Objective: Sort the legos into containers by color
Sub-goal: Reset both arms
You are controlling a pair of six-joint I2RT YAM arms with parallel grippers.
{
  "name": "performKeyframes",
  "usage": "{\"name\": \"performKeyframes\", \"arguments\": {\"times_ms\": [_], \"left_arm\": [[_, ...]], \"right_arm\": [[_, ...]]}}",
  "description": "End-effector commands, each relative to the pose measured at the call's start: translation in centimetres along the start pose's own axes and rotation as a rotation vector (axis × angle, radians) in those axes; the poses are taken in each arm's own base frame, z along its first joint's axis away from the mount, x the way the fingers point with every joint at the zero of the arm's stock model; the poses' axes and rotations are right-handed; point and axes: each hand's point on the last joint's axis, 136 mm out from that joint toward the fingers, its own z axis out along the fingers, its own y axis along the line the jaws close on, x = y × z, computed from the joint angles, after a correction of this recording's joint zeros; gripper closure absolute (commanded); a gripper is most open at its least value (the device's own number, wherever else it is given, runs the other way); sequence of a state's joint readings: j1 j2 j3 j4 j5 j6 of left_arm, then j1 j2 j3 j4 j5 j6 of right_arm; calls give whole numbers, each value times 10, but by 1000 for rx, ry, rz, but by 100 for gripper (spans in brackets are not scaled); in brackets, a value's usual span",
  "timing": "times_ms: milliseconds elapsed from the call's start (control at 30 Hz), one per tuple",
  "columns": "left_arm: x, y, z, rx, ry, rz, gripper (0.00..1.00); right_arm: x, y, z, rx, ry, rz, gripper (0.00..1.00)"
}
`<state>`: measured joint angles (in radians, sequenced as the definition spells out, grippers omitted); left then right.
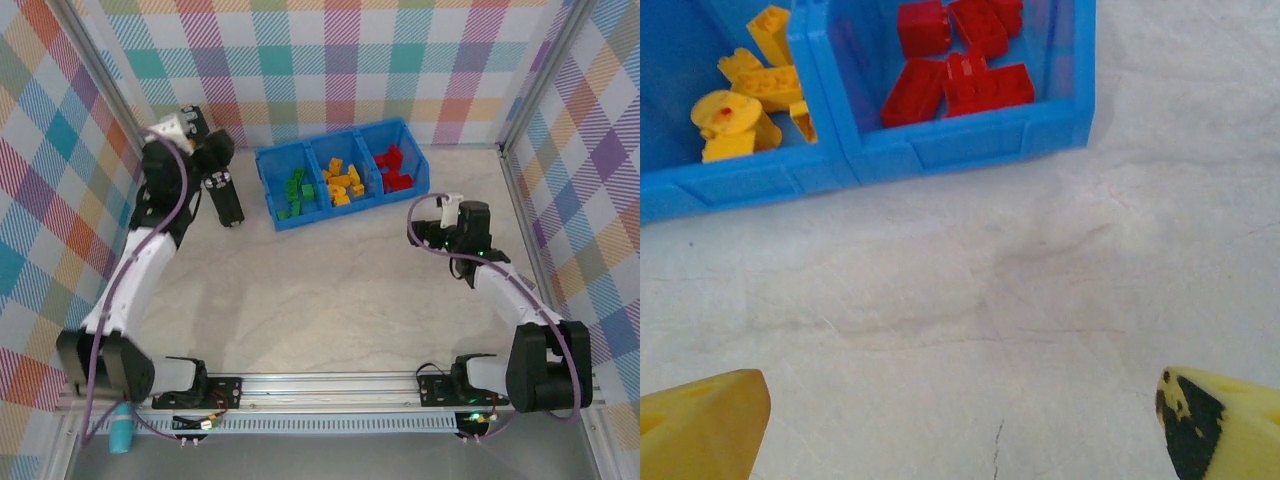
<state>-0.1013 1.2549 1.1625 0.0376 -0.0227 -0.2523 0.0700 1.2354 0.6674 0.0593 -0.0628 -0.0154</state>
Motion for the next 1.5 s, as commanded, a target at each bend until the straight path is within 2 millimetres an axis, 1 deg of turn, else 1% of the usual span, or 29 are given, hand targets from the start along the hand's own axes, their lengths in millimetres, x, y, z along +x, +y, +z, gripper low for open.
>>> {"name": "performKeyframes", "arguments": {"times_ms": [0, 67, 167, 267, 300, 400, 433, 467, 533, 567, 633, 667, 700, 733, 767, 800, 833, 867, 900, 933, 967, 1000, 1033, 1300, 1467], "left_arm": [[46, 57, -23, -201, 76, 213, 8], [63, 87, -44, -305, 78, 238, 4], [94, 121, -66, -409, 68, 237, 0], [122, 142, -75, -466, 52, 214, 0], [128, 144, -75, -465, 43, 191, 0], [154, 150, -64, -440, 44, 160, 0], [163, 151, -59, -424, 54, 163, 0], [172, 151, -54, -404, 61, 166, 0], [184, 154, -47, -389, 49, 164, 0], [188, 156, -43, -382, 40, 164, 0], [198, 156, -32, -354, 45, 157, 0], [207, 154, -25, -332, 89, 168, 0], [210, 152, -21, -319, 100, 174, 0], [214, 153, -18, -312, 112, 176, 0], [219, 153, -16, -303, 111, 178, 0], [225, 155, -16, -301, 106, 178, 0], [235, 155, -15, -281, 93, 191, 0], [243, 151, -10, -261, 83, 225, 0], [241, 147, -3, -254, 75, 243, 0], [249, 144, 3, -254, 191, 246, 0], [257, 142, 4, -253, 215, 285, 0], [252, 137, 8, -233, 173, 297, 0], [256, 137, 7, -238, 214, 288, 0], [255, 137, 7, -229, 204, 285, 0], [255, 138, 8, -231, 208, 285, 0]], "right_arm": [[-26, -1, 0, -6, -157, 0, 1], [-12, 0, 7, -22, -141, 37, 1], [2, -3, 11, -1, -156, 41, 1], [11, -11, 14, 37, -157, 41, 1], [14, -13, 15, 48, -163, 39, 1], [26, -26, 15, 121, -201, 57, 1], [25, -28, 15, 134, -197, 50, 1], [20, -27, 15, 134, -227, 22, 1], [14, -29, 15, 147, -273, -24, 1], [15, -31, 17, 156, -293, -35, 1], [30, -35, 35, 154, -272, -27, 1], [28, -37, 41, 166, -289, -35, 1], [34, -42, 41, 166, -221, 6, 1], [29, -45, 41, 169, -239, 16, 1], [29, -43, 43, 155, -247, 9, 1], [32, -43, 44, 145, -215, 16, 1], [30, -44, 44, 134, -225, 23, 1], [29, -44, 45, 128, -222, 26, 1], [31, -44, 45, 123, -210, 28, 1], [30, -44, 45, 123, -221, 27, 1], [31, -44, 44, 123, -213, 28, 1], [30, -44, 44, 123, -219, 27, 1], [30, -44, 44, 122, -216, 27, 1], [30, -44, 44, 122, -217, 27, 1], [31, -41, 48, 102, -197, 21, 1]]}}
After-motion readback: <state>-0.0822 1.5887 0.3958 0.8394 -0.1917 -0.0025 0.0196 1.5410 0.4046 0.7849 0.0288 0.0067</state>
